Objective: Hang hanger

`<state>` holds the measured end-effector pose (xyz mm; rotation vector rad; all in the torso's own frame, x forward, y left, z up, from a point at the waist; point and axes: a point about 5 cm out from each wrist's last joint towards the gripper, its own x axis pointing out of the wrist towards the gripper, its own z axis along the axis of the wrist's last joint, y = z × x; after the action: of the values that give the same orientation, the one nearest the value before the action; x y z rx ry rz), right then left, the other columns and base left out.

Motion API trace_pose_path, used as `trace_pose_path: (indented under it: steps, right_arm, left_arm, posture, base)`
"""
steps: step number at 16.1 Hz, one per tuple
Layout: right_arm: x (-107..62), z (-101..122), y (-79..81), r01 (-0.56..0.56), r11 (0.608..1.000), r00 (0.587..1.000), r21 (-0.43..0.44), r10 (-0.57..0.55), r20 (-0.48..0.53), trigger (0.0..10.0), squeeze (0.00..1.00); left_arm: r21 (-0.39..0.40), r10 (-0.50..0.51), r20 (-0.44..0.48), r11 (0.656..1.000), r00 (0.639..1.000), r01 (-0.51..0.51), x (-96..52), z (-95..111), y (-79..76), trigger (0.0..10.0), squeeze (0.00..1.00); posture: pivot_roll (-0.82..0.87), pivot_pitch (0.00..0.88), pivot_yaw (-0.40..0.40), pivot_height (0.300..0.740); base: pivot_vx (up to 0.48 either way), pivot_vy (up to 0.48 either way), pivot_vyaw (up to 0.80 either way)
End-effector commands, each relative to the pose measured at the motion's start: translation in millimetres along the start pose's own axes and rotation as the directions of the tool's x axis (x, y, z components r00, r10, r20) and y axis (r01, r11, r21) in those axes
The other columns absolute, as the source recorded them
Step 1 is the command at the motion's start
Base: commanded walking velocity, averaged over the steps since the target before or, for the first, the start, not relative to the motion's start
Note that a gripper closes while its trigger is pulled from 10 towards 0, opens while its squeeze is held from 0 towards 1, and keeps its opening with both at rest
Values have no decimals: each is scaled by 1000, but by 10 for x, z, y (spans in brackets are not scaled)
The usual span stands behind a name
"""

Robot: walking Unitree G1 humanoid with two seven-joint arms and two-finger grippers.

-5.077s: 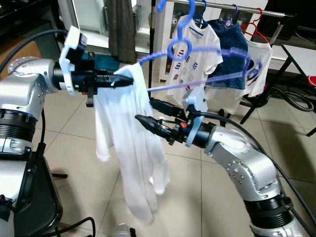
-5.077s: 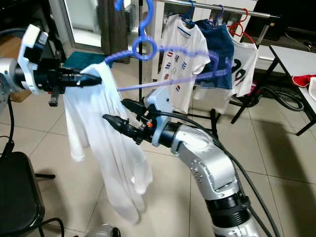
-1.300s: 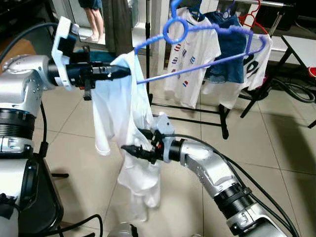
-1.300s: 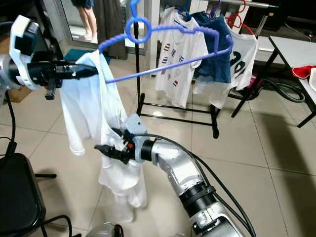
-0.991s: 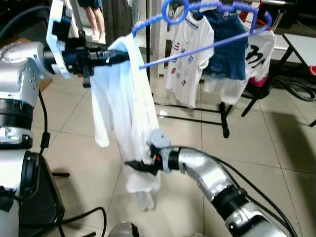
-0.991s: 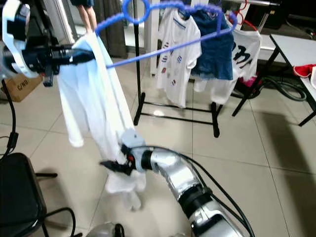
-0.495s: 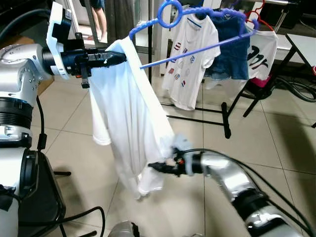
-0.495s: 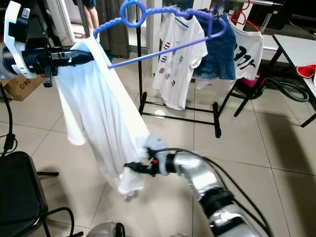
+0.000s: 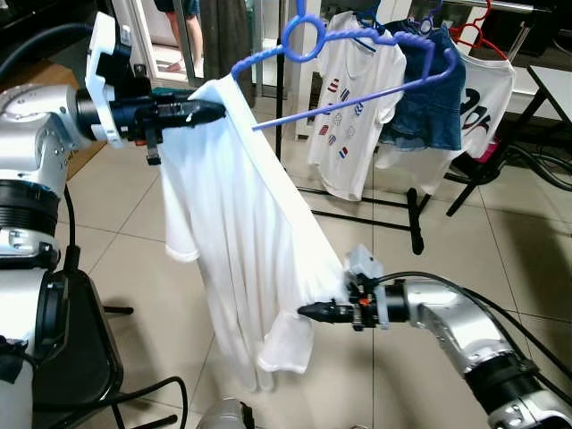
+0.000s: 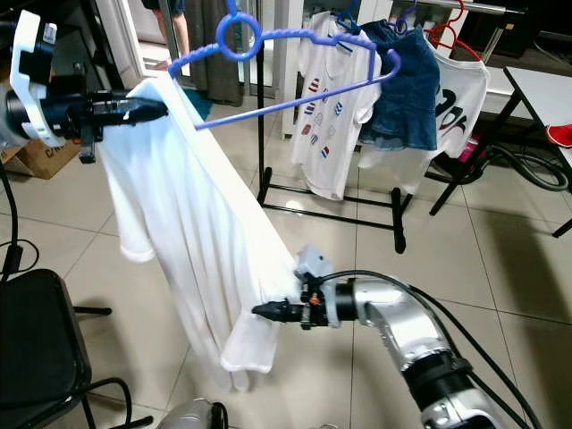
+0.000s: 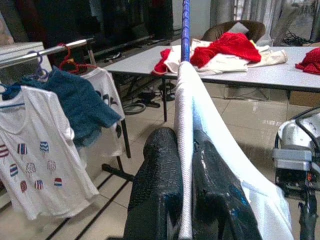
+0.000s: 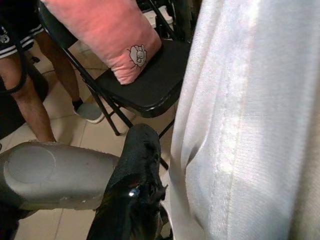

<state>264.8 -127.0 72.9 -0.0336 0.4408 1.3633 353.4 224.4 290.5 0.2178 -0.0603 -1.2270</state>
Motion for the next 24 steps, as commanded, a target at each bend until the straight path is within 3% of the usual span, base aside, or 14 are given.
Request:
trace_pose_path:
  steps: [1, 10, 21, 24]
  right_arm:
    - [-106, -16, -15, 19, 1000, 1000, 24, -19, 0, 0, 0]
    - [-536, 142, -256, 316, 948, 942, 29, -318, 106, 0, 0]
    - [-812, 396, -599, 612, 791, 776, -10, -598, 199, 0, 0]
    - [-873, 460, -672, 676, 737, 720, -10, -658, 222, 0, 0]
  left_arm:
    - [56, 24, 3, 998, 1000, -25, -81, 102, 18, 0, 0]
    - [5, 7, -22, 1000, 1000, -6, -156, -171, -198, 0, 0]
    - [-33, 15, -47, 999, 999, -16, -173, -345, -420, 0, 0]
    - [-17, 23, -98, 1000, 995, -24, -167, -406, -461, 0, 0]
  posture:
    - [22, 0, 11, 740]
    - [43, 0, -10, 740]
    - [43, 0, -18, 740]
    - [40, 0, -13, 740]
  base:
    - [0, 0, 0]
    - [0, 0, 0]
    - [0, 0, 0]
    - [0, 0, 0]
